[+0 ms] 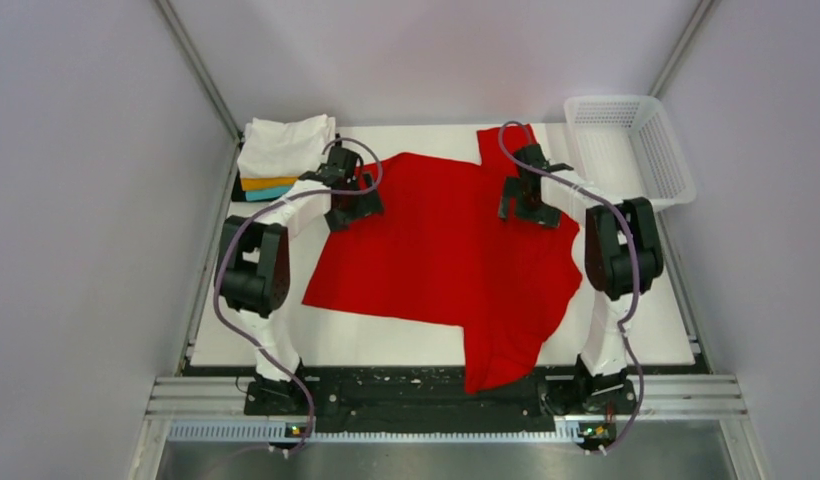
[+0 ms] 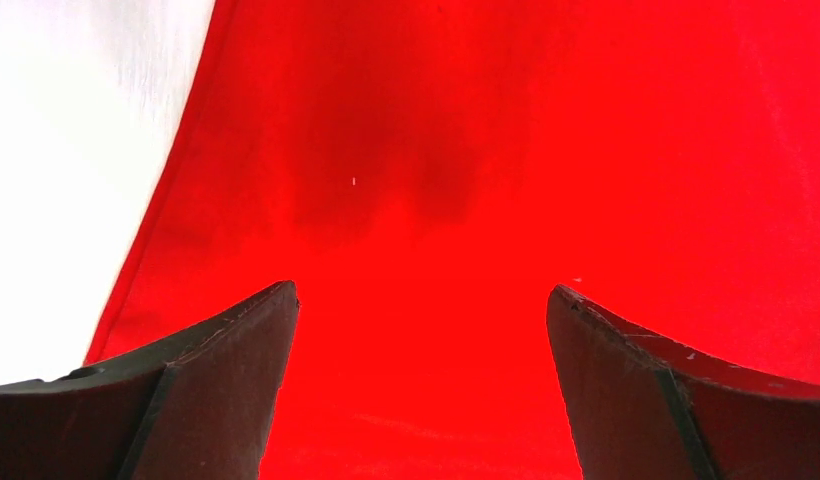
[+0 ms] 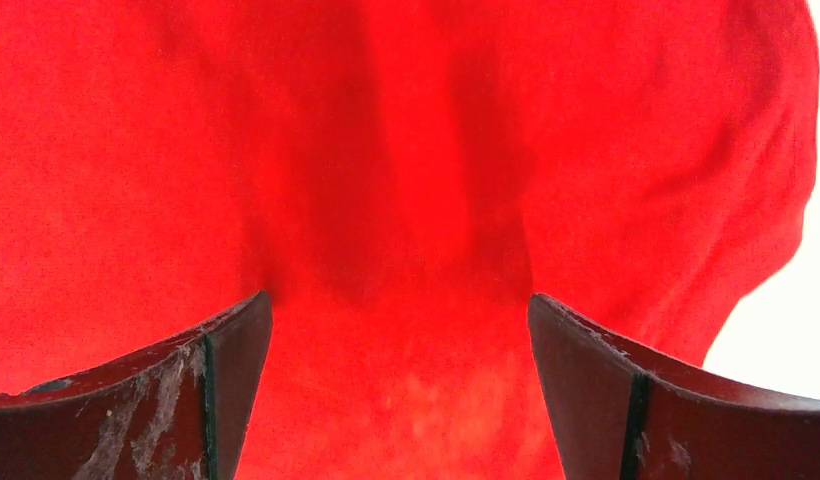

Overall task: Fold and stack the t-shirts
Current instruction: Flatten out the tshirt

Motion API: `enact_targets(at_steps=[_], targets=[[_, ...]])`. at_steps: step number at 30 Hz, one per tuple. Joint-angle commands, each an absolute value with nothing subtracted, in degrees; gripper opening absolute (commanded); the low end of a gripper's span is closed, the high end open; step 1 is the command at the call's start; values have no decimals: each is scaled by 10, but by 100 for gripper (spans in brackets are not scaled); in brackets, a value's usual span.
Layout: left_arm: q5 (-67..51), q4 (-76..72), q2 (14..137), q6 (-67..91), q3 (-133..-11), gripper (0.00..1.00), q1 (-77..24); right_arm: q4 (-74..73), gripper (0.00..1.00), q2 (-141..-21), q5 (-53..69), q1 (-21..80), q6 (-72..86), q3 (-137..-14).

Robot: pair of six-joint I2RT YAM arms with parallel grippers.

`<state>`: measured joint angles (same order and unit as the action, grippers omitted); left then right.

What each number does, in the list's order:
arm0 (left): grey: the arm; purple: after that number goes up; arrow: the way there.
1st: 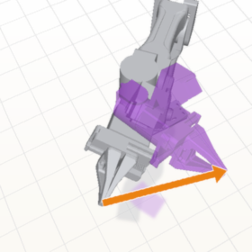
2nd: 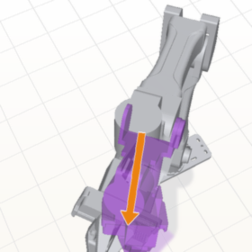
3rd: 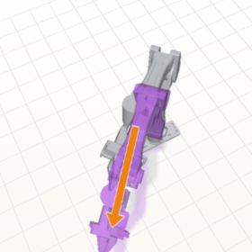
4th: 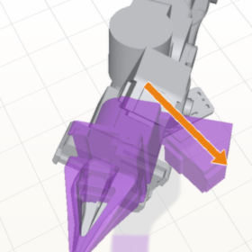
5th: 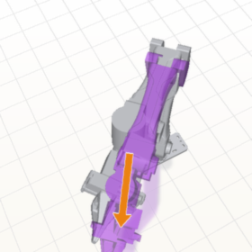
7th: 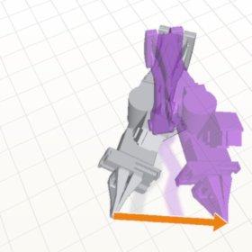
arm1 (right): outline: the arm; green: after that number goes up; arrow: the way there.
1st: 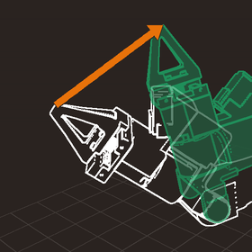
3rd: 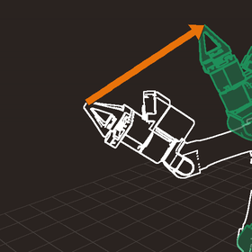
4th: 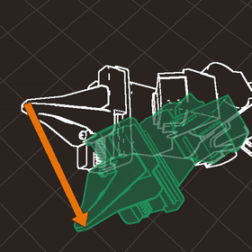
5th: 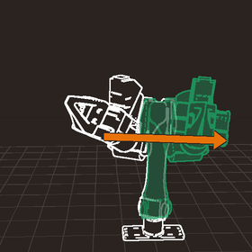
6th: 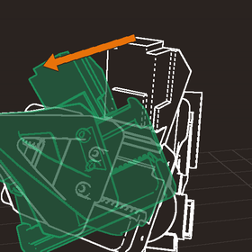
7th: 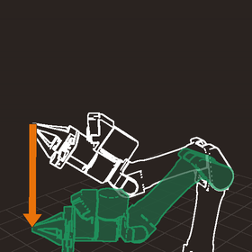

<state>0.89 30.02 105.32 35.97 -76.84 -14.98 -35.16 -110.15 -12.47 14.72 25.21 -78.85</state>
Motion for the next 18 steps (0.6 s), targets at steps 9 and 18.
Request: enact_targets(at_steps=[9, 18], targets=[[105, 376, 1234, 392, -974, 99, -142, -362, 97, -1298, -115, 107, 207, -1027], [74, 371, 1277, 414, -1025, 99, -132, -437, 97, -1418, -105, 84, 155, -1226]])
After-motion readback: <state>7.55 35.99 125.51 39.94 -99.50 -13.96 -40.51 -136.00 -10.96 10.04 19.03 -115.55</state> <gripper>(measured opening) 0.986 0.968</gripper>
